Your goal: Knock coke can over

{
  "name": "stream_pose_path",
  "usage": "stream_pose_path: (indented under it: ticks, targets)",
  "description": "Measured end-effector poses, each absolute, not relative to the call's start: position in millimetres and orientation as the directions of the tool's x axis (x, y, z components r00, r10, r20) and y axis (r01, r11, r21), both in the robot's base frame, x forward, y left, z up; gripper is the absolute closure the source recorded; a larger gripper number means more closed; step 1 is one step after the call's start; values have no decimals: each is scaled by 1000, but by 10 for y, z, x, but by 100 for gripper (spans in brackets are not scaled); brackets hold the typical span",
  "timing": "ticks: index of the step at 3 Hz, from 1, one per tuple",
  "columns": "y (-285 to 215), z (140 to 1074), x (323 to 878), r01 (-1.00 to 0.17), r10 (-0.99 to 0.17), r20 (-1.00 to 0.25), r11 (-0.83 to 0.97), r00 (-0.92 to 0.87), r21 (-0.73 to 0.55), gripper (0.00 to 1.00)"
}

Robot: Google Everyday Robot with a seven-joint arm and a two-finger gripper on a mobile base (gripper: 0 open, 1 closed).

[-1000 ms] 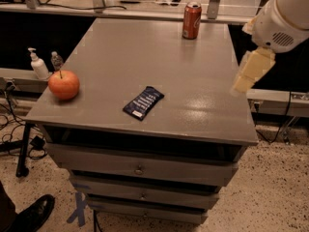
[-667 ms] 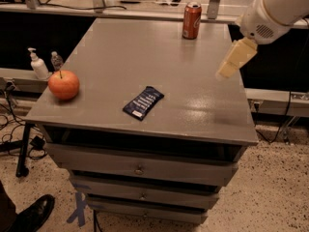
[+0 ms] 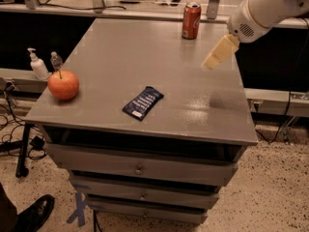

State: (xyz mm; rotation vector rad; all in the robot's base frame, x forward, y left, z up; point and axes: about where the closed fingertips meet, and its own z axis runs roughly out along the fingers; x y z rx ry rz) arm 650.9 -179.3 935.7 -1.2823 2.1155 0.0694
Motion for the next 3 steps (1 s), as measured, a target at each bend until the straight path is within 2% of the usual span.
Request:
stream_pose_path:
  ticks: [1,3]
  targets:
    - [-1648,9211,6677,-803,-743,-598,535,-300,-262,0]
    - [-1260,8938,7645,-719,-554,-778,665,-295,-200,0]
